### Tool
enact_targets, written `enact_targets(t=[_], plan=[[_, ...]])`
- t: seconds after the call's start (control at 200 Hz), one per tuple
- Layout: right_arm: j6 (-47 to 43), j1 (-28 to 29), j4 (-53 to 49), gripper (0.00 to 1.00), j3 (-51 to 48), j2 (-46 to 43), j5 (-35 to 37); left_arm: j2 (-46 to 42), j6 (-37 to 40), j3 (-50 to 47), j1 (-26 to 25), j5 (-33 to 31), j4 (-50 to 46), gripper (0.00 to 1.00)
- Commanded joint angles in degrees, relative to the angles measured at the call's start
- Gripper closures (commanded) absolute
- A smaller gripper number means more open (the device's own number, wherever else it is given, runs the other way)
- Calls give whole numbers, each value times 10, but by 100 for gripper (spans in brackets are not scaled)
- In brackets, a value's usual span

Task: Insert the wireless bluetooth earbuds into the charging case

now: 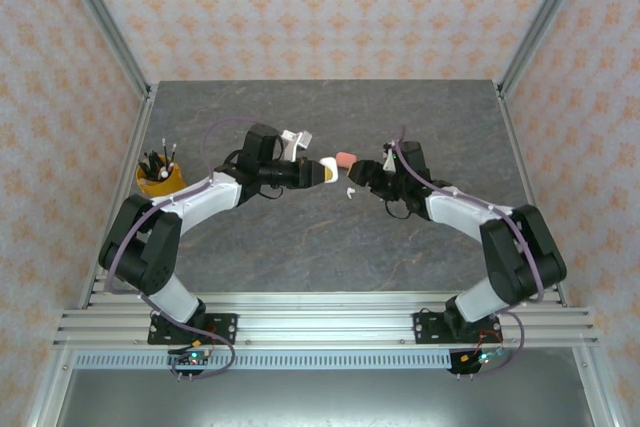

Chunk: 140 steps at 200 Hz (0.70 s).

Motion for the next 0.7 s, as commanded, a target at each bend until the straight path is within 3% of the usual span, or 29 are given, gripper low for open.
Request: enact_targets(t=[0.0, 0.25, 0.696], plan=[[-9, -4, 14, 34, -4, -55, -22, -9, 18, 19, -2, 20, -15, 95], [16, -3, 39, 34, 28, -53, -86, -2, 26, 34, -2, 21, -30, 96], [21, 38, 57, 34, 57, 1, -83, 5, 29, 49, -2, 23, -42, 95]])
